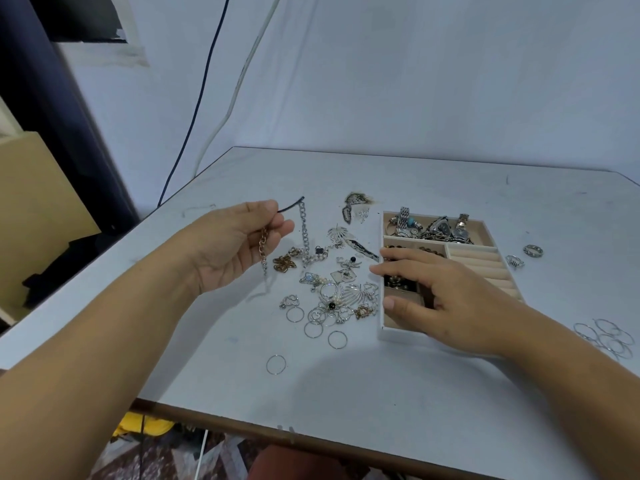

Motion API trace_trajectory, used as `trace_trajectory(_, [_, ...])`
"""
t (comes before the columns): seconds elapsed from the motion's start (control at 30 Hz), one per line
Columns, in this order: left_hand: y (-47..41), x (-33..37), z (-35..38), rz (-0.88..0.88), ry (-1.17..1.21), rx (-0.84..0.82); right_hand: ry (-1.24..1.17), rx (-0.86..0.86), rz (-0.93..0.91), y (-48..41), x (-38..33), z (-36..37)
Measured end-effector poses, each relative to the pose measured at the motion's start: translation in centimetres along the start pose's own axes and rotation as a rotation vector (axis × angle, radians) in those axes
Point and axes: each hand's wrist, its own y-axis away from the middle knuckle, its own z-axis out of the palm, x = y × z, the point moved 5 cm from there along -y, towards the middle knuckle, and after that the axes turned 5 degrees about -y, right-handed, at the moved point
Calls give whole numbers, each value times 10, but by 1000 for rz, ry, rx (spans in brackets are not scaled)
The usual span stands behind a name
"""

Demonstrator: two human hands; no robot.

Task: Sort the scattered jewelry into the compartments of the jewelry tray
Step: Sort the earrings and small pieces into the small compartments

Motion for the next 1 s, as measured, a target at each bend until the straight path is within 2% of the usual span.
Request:
trace_trajectory(0.17, [5,-13,5,-191,111,-136,-1,-3,-3,0,1,0])
trace_trajectory(0.27, [7,-13,8,-172,131,-153,-7,0,1,1,1,0])
trace_trajectory(0.37, [6,-7,10,-2,-21,-112,-3,0,-2,1,1,-1])
trace_trajectory(0.57, [10,17,5,567,-742,89,-3,-3,-6,0,0,-1])
trace_trajectory(0.67, [18,25,8,809,-959,164,4,-3,-4,0,0,-1])
trace_trajectory(0.9, [21,20,15,998,-1279,53,-11,-5,3,0,1,-1])
trace_trajectory(1.0, [18,20,11,944,-1282,45,-1,-1,-3,0,1,-1])
